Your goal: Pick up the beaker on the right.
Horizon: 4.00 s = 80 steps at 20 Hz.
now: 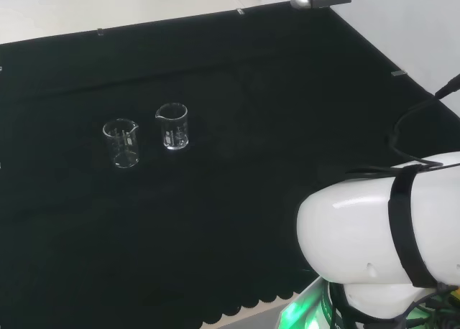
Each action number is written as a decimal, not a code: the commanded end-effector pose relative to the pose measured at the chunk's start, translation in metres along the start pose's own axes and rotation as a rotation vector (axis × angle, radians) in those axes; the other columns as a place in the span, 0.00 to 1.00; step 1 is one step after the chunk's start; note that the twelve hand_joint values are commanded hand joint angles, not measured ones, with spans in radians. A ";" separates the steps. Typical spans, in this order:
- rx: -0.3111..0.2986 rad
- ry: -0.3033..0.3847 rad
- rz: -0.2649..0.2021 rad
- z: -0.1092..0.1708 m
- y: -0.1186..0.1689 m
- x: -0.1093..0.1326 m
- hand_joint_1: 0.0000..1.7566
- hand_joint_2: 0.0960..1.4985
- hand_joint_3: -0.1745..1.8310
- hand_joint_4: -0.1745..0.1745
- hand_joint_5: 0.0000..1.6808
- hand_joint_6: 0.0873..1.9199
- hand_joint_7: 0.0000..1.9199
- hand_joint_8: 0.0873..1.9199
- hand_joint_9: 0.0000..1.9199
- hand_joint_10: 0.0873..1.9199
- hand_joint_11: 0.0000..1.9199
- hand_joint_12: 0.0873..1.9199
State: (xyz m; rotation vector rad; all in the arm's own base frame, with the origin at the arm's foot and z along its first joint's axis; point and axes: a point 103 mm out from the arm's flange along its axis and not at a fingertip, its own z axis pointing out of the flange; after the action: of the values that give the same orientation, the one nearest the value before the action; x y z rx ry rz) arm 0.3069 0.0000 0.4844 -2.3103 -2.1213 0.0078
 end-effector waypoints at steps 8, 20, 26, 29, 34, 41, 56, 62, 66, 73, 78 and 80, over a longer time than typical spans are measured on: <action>-0.007 -0.015 0.013 0.001 0.003 0.022 0.04 0.76 0.50 0.43 0.14 0.00 0.06 0.24 0.09 0.30 0.00 0.57; 0.040 0.003 0.021 0.028 0.022 0.020 0.04 0.76 0.49 0.44 0.14 0.00 0.06 0.24 0.09 0.29 0.00 0.57; 0.070 0.008 0.032 0.051 0.035 0.033 0.04 0.76 0.49 0.44 0.14 0.00 0.06 0.24 0.09 0.29 0.00 0.57; 0.090 0.029 0.041 0.065 0.041 0.036 0.04 0.76 0.49 0.44 0.14 0.00 0.06 0.23 0.09 0.29 0.00 0.57; 0.125 0.066 0.045 0.095 0.044 0.041 0.06 0.74 0.49 0.44 0.14 0.00 0.06 0.23 0.10 0.29 0.00 0.56; 0.154 0.114 0.047 0.129 0.047 0.044 0.16 0.62 0.54 0.43 0.12 0.00 0.06 0.23 0.09 0.29 0.00 0.55; 0.178 0.220 -0.023 0.216 0.098 -0.008 0.32 0.40 0.62 0.44 0.11 0.00 0.07 0.24 0.12 0.30 0.00 0.57; 0.202 0.246 -0.057 0.234 0.115 -0.006 0.35 0.33 0.64 0.44 0.12 0.00 0.08 0.25 0.13 0.30 0.00 0.59; 0.237 0.260 -0.065 0.251 0.127 0.000 0.35 0.31 0.64 0.44 0.12 0.00 0.09 0.25 0.14 0.30 0.00 0.60; 0.261 0.282 -0.086 0.275 0.148 0.007 0.35 0.29 0.64 0.44 0.12 0.00 0.09 0.25 0.14 0.31 0.00 0.60; 0.298 0.304 -0.088 0.295 0.165 0.009 0.34 0.28 0.64 0.43 0.11 0.00 0.08 0.25 0.14 0.31 0.00 0.59; 0.306 0.314 -0.094 0.302 0.171 0.011 0.34 0.28 0.64 0.43 0.11 0.00 0.08 0.25 0.14 0.30 0.00 0.59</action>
State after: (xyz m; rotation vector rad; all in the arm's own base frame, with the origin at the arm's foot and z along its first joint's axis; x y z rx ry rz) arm 0.4456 -0.0063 0.2186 -1.9630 -1.9536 -0.0146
